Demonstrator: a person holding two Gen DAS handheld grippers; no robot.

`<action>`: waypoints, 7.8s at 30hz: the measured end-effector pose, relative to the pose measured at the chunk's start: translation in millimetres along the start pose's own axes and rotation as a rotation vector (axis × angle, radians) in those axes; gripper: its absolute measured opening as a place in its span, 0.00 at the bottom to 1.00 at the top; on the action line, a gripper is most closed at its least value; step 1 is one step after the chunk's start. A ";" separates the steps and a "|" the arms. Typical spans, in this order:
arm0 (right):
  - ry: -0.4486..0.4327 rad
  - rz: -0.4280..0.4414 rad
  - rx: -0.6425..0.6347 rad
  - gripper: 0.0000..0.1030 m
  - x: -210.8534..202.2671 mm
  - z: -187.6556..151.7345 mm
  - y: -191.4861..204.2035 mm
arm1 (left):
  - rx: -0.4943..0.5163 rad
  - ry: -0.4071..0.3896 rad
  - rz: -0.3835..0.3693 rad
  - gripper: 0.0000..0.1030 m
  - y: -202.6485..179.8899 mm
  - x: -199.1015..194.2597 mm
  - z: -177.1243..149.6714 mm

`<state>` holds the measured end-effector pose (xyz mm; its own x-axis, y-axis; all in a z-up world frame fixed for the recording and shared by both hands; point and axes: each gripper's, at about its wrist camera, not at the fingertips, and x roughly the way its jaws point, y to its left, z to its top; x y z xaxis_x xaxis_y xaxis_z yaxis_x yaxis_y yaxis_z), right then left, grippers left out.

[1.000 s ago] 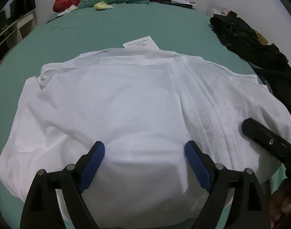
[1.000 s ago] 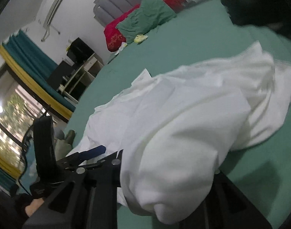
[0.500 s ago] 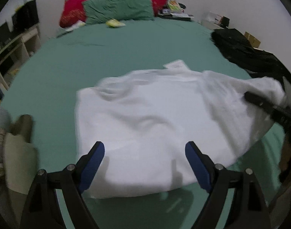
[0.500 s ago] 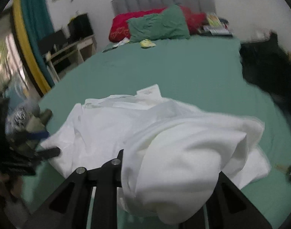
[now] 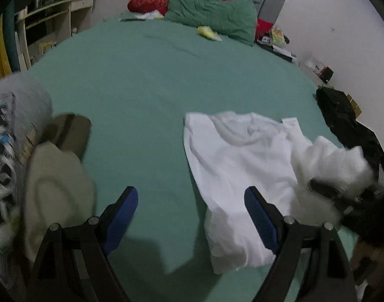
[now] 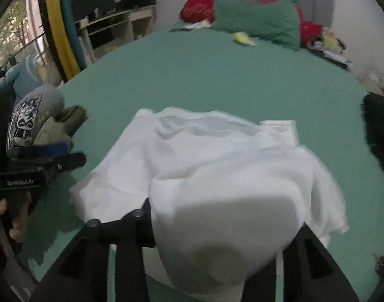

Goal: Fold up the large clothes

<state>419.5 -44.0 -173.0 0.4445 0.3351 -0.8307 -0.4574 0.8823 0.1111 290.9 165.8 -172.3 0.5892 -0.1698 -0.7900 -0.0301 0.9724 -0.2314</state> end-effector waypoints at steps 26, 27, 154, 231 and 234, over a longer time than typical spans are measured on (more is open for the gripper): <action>-0.053 0.140 0.333 0.90 -46.1 -88.2 -92.2 | 0.331 0.066 -0.267 0.84 -91.5 11.0 -3.1; -0.052 0.168 0.389 0.89 -39.0 -92.9 -103.0 | 0.361 0.089 -0.264 0.84 -99.3 17.5 -6.7; -0.179 0.321 0.348 0.17 -101.2 -150.1 -110.7 | 0.184 0.112 -0.386 0.13 -135.1 -54.3 -156.2; -0.142 0.396 0.124 0.80 -72.9 2.0 142.3 | -0.120 -0.300 0.239 0.76 139.5 -324.7 -120.1; -0.149 0.373 0.128 0.80 -90.3 -12.0 122.7 | -0.104 -0.308 0.221 0.78 118.0 -327.9 -124.6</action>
<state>313.9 30.0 -90.8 0.3776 0.6752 -0.6337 -0.5126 0.7224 0.4642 -6.4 316.2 -11.3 0.7733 0.1133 -0.6238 -0.2558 0.9560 -0.1435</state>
